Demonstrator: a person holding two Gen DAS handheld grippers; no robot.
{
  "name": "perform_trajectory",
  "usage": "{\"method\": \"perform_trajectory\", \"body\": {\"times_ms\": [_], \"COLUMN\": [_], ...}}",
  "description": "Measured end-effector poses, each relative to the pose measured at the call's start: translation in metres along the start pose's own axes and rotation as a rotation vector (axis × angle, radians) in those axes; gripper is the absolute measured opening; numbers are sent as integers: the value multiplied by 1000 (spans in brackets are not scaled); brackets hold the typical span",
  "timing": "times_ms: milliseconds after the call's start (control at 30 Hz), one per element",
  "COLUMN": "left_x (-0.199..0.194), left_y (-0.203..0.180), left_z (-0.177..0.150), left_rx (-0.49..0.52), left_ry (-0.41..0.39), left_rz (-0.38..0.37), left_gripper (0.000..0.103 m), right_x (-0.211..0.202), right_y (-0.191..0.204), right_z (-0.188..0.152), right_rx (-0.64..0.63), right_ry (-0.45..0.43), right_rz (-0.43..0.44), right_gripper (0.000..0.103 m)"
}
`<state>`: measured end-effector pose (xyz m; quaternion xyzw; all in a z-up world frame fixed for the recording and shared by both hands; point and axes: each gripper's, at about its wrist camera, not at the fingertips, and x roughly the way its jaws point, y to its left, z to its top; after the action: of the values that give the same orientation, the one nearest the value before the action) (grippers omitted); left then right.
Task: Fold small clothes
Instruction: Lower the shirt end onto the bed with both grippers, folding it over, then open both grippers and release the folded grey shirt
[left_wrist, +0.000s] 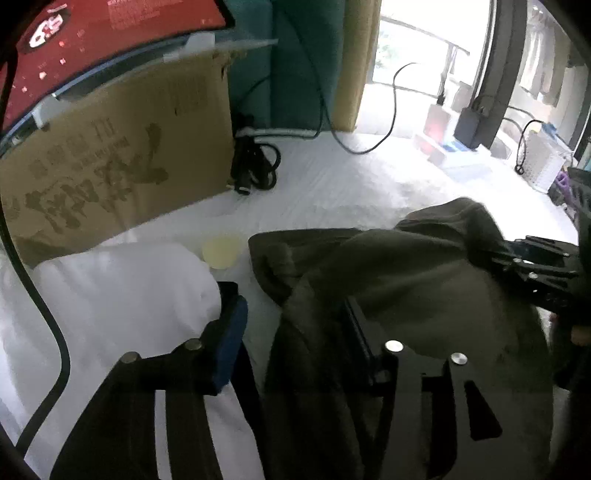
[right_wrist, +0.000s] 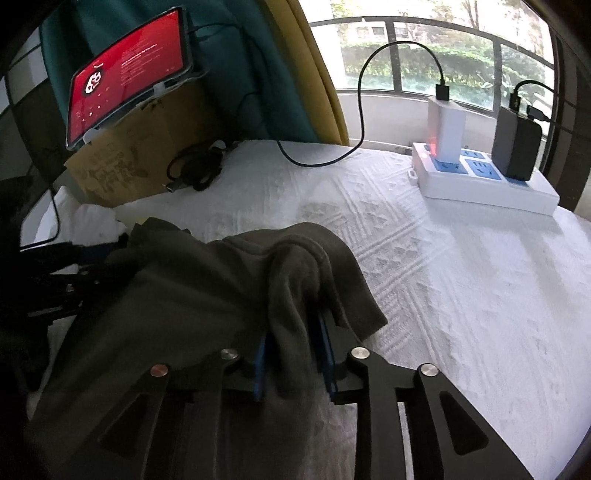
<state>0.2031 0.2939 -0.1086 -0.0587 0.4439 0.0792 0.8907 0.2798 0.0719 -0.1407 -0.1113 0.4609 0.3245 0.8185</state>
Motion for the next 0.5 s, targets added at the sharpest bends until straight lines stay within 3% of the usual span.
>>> {"method": "perform_trajectory", "body": {"times_ms": [200, 300, 500], "left_x": [-29, -38, -56], "left_y": [-9, -14, -25], "left_z": [-8, -12, -28], "left_rx": [9, 15, 23], "left_ry": [-47, -63, -83], "left_rz": [-12, -17, -32], "left_gripper": [57, 58, 58], "right_x": [-17, -25, -46], "right_y": [1, 3, 3], "right_z": [-9, -15, -30], "right_rx": [0, -4, 0], "right_ry": [-14, -19, -27], "right_rz": [-22, -41, -63], "right_gripper": [61, 67, 68]}}
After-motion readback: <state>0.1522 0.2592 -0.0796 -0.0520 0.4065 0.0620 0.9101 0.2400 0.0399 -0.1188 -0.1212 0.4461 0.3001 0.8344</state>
